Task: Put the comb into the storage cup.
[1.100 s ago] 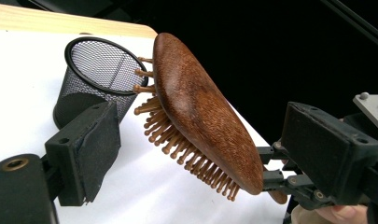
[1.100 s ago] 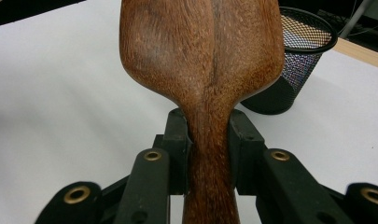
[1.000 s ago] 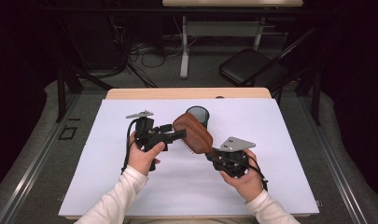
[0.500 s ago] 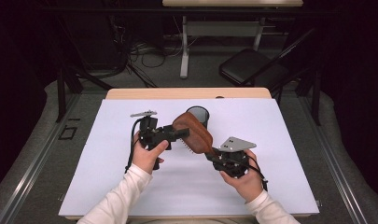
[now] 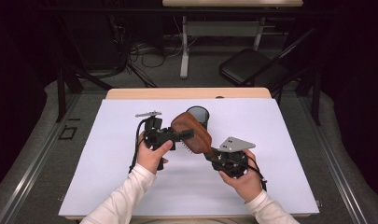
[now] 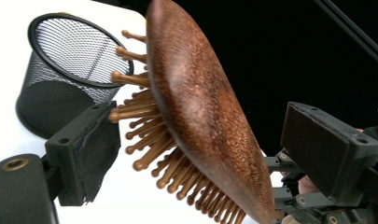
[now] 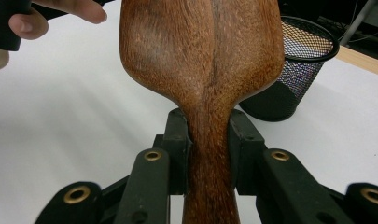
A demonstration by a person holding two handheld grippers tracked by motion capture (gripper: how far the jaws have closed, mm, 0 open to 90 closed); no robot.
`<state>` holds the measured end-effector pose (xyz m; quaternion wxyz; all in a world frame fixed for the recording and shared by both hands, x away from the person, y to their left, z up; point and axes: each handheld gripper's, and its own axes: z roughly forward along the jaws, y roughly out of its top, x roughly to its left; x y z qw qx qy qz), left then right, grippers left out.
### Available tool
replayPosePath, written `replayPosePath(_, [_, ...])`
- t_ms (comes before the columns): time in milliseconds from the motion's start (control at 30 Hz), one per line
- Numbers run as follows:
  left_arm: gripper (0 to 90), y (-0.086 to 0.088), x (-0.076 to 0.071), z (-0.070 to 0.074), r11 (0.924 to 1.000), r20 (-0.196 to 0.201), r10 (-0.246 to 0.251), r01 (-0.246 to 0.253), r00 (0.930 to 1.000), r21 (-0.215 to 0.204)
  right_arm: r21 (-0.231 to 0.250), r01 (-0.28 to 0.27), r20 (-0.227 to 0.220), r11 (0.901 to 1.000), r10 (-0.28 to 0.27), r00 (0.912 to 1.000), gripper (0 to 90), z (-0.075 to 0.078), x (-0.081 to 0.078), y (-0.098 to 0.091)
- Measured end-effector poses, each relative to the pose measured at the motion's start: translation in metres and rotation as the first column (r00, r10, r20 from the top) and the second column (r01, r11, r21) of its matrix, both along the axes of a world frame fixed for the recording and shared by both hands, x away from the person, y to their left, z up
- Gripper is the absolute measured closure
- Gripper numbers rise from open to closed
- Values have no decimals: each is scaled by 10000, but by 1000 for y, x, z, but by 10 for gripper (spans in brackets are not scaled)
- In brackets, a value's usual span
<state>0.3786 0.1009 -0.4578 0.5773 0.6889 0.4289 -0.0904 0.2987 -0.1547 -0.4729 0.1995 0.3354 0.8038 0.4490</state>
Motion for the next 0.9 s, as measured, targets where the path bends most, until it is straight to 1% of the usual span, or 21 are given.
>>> replayPosePath(133, [119,-3,0,-1,9999,-7,-129,129,9999,-10,4,-10,11,10000,10,10000,723,0,0,0])
replayPosePath(300, [127,-5,0,-1,9998,-31,-187,186,9998,-121,-5,-29,30,10000,29,10000,723,0,0,1])
replayPosePath(667, [139,-8,-1,-1,9997,-40,-174,173,9998,-187,15,-46,71,10000,46,10000,723,0,-1,1])
replayPosePath(767, [143,-8,0,-1,9996,8,-203,203,9998,-172,-5,-49,94,10000,49,9999,723,0,-1,2])
replayPosePath(900, [150,-7,1,-2,9995,-8,-220,219,9998,-243,20,-35,92,10000,35,10000,723,0,-1,2])
